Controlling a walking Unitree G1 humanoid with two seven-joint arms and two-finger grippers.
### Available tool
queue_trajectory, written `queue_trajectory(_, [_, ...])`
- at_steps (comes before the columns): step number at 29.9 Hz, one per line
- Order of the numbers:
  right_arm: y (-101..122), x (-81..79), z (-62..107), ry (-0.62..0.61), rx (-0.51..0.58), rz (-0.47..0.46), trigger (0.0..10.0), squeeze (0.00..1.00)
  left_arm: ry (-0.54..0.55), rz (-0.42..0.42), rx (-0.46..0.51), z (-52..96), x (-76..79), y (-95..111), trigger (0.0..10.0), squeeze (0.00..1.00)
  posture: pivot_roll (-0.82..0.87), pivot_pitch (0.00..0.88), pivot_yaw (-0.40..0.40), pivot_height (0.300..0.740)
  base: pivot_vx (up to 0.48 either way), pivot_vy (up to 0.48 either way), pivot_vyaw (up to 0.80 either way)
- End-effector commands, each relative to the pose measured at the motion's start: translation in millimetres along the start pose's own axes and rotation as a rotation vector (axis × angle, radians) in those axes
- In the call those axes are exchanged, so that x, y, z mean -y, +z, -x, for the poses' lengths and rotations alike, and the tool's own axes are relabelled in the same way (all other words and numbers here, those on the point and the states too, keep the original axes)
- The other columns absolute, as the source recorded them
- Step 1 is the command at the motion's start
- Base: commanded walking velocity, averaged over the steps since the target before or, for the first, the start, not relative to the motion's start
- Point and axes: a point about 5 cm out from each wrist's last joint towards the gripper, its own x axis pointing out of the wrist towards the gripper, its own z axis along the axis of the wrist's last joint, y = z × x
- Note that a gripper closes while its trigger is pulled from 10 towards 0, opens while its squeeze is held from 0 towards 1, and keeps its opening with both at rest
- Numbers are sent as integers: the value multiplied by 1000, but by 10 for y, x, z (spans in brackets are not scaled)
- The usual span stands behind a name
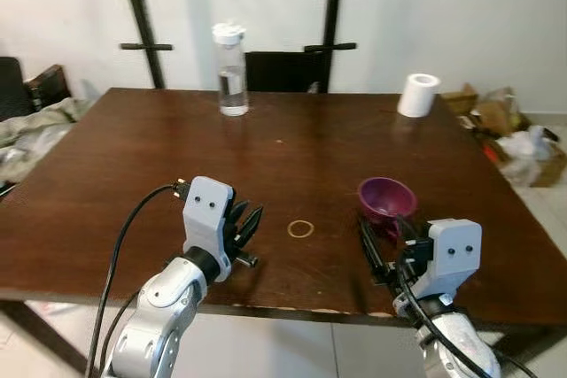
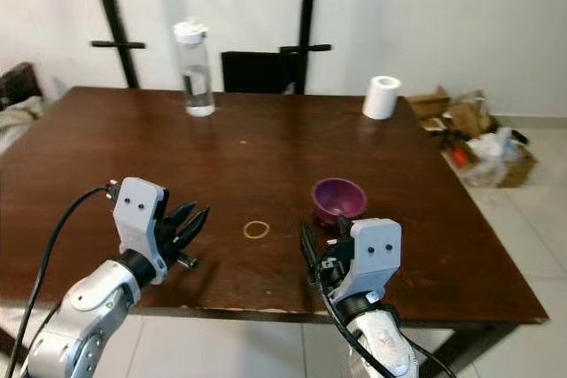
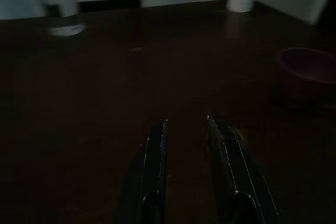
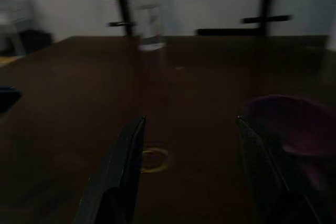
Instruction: Setting the table
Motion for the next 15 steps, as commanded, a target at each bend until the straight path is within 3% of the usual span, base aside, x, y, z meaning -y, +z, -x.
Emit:
queue_trajectory(1, [-16,-18,9,8,-13,-4,10000,0,10,-6,-17,8,-20,-46,10000,0,-60,73,76,740,0,0,788])
queue_trajectory(15, [-27,-29,7,19,-15,-4,10000,0,14,-11,-19,-1,-31,-53,10000,0,-57,70,78,740,0,0,788])
